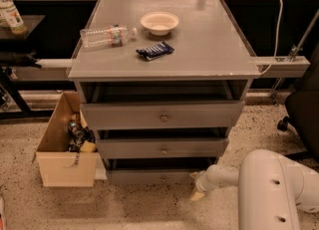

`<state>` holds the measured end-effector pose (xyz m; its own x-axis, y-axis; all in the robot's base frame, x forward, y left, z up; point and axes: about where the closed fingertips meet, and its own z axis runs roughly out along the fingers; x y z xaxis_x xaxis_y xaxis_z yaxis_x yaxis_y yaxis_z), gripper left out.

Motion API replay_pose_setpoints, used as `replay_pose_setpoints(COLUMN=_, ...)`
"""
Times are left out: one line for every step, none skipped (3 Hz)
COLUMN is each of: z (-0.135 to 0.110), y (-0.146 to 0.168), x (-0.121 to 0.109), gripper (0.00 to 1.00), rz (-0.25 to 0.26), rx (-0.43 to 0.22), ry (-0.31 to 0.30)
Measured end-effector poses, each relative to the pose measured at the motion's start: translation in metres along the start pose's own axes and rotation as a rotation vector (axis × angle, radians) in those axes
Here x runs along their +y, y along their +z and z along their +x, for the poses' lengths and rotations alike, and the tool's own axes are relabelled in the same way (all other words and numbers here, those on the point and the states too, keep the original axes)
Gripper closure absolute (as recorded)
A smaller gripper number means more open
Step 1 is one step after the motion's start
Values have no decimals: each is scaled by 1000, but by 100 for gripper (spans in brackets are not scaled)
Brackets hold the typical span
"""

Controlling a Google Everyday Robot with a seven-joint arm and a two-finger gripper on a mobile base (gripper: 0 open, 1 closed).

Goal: Close bottom drawer

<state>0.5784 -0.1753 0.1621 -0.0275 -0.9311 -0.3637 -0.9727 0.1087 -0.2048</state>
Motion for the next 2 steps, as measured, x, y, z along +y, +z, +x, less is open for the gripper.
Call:
replay_pose_setpoints(z=0, y=0, x=0, gripper=0, rz=0, rx=0, ry=0)
replay_pose_setpoints(z=0, y=0, x=0, gripper=0, rz=0, rx=0, ry=0)
